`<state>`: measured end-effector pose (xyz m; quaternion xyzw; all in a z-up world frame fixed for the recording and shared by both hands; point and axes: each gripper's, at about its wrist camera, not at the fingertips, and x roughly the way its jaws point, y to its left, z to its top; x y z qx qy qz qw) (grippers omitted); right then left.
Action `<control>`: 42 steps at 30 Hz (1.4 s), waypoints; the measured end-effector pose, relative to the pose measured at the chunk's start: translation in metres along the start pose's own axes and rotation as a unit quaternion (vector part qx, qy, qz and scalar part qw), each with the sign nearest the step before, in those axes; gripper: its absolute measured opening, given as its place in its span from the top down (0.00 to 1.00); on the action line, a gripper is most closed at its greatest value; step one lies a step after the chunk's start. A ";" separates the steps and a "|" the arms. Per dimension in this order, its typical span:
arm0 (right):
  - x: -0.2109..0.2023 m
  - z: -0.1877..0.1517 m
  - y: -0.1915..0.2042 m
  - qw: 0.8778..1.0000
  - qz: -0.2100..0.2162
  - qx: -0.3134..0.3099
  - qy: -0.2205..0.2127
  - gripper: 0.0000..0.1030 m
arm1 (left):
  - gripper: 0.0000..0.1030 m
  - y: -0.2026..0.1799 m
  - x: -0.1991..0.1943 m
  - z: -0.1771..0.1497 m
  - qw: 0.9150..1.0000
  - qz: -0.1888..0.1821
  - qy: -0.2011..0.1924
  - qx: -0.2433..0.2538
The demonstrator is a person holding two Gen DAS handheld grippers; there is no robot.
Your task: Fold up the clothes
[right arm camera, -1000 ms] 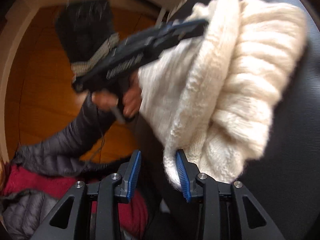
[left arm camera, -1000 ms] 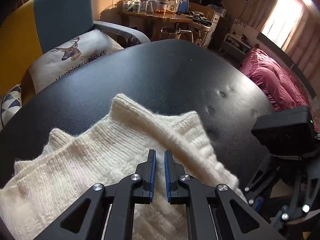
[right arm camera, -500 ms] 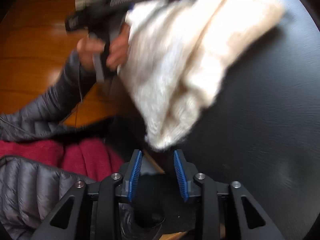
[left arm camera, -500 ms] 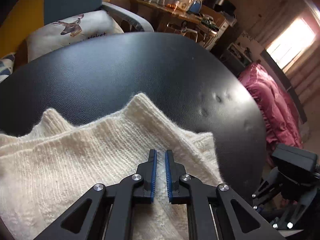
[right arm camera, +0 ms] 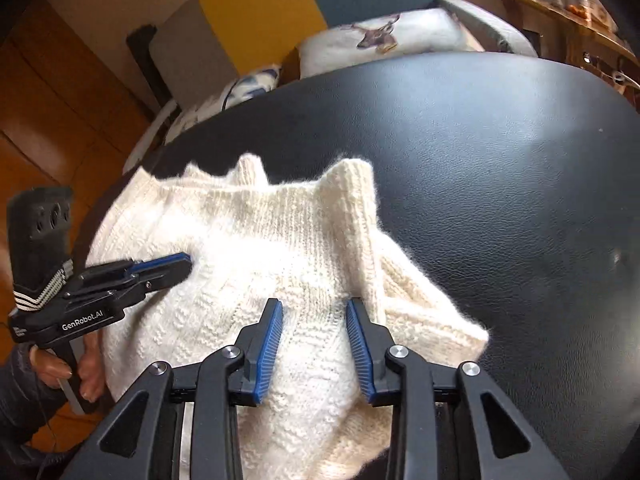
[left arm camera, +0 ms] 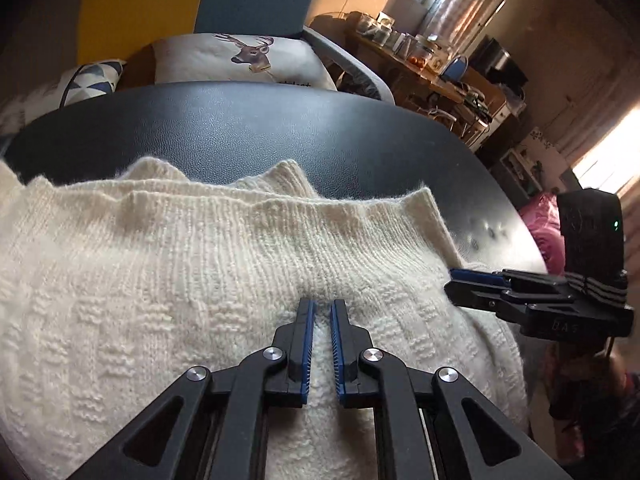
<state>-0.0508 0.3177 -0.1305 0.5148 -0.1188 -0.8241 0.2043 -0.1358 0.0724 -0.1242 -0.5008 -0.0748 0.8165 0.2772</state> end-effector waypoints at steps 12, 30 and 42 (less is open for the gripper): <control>0.000 0.025 0.106 0.993 0.067 -0.072 -0.066 0.64 | 0.76 0.125 -0.181 -0.061 0.985 -0.014 -0.130 -0.109; 0.094 0.001 0.174 0.988 0.045 -0.135 0.061 0.67 | 0.54 0.240 -0.185 -0.131 0.985 -0.132 -0.027 -0.112; 0.093 0.007 0.176 0.982 0.006 -0.166 0.095 0.66 | 0.93 0.228 -0.184 -0.154 0.960 -0.241 -0.037 -0.136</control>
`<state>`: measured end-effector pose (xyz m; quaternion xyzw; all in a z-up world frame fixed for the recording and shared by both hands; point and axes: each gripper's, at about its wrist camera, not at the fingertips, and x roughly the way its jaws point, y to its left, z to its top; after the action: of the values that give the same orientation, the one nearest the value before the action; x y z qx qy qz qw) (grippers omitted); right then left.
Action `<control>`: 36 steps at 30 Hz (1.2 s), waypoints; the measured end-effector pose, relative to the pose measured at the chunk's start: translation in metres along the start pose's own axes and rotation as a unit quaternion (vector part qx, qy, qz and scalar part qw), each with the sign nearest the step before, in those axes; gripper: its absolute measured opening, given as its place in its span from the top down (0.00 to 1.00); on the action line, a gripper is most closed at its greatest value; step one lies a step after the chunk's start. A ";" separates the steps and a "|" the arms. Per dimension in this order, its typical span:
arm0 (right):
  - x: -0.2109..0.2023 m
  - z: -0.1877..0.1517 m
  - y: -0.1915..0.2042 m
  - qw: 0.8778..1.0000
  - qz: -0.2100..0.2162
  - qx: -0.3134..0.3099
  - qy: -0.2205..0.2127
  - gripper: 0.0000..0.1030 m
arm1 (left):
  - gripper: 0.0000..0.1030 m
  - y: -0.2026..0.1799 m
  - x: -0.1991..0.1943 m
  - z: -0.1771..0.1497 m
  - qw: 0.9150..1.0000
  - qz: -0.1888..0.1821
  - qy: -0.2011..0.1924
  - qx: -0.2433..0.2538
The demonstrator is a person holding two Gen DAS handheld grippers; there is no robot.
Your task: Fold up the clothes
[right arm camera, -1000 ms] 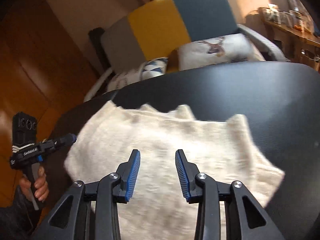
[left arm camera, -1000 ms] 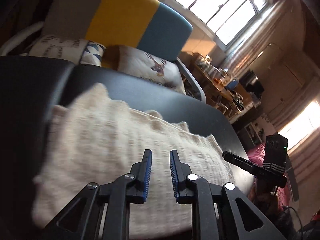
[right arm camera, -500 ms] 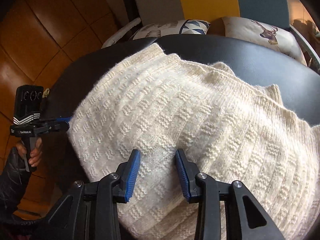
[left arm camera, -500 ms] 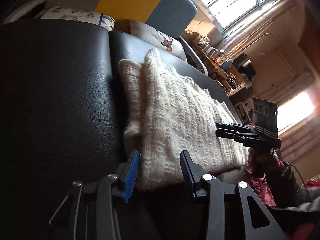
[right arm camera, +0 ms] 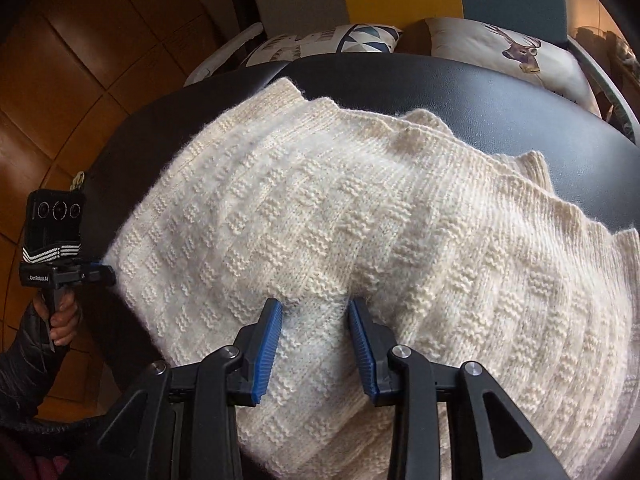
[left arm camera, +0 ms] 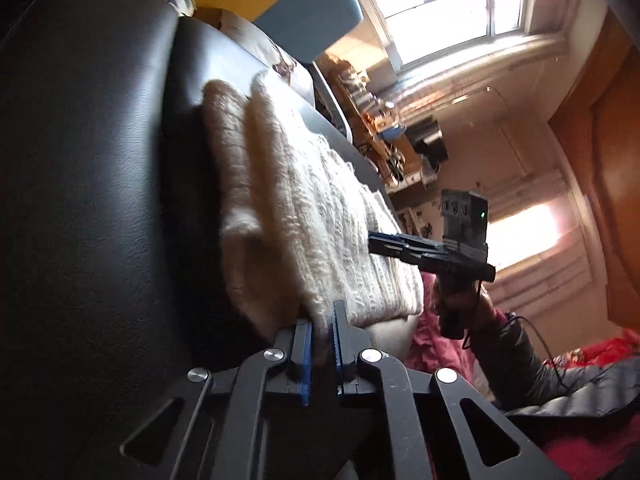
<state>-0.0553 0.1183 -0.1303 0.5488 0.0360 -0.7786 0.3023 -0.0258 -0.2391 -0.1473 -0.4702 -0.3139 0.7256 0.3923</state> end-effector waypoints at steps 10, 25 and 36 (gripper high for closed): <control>0.000 0.010 -0.003 0.994 -0.058 -0.056 0.067 0.67 | 0.95 -0.011 0.001 -0.057 0.998 0.055 0.014 0.002; -0.039 0.020 -0.026 0.998 -0.040 0.006 -0.043 0.65 | 0.63 -0.060 0.027 0.035 0.979 0.198 -0.049 0.016; -0.030 -0.003 -0.058 0.996 0.032 0.058 -0.064 0.65 | 0.72 -0.037 0.041 0.034 0.954 0.293 -0.036 -0.051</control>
<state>-0.0758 0.1801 -0.1208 0.5156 -0.0463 -0.8028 0.2959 -0.0573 -0.1881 -0.1223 -0.5345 -0.2127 0.8081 0.1266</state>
